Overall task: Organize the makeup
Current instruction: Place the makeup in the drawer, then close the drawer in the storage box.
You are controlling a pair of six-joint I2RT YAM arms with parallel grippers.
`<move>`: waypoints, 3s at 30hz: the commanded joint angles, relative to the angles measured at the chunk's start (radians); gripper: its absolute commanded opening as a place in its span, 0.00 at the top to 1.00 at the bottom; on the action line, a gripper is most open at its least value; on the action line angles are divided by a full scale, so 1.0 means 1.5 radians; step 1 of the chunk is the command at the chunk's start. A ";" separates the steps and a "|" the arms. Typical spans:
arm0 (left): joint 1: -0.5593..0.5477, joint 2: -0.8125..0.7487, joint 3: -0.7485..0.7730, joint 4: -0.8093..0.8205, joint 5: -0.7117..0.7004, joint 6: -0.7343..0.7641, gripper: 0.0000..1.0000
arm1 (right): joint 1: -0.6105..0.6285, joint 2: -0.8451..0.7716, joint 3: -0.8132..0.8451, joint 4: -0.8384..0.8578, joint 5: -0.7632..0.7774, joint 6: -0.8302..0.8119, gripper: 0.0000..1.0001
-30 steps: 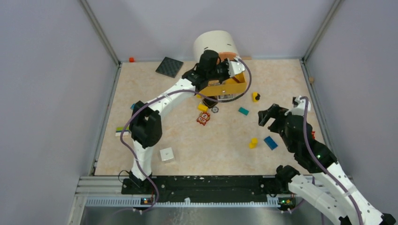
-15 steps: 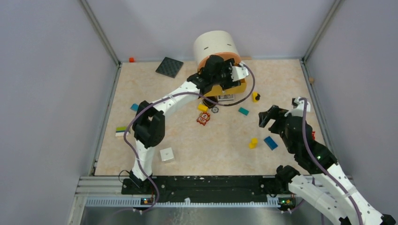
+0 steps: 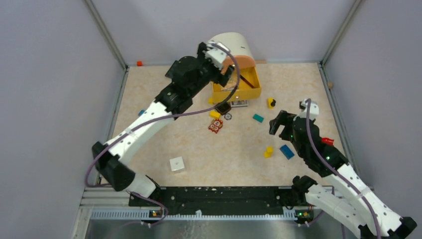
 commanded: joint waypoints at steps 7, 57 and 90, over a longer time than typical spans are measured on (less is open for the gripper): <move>0.000 -0.406 -0.405 -0.113 -0.180 -0.331 0.04 | -0.005 0.106 -0.012 0.121 -0.091 -0.012 0.19; 0.027 -0.605 -0.633 -0.217 -0.297 -0.320 0.01 | -0.002 0.861 0.474 0.524 -0.018 -0.167 0.22; 0.053 -0.607 -0.640 -0.204 -0.255 -0.308 0.01 | -0.074 0.970 0.517 0.682 -0.219 -0.312 0.21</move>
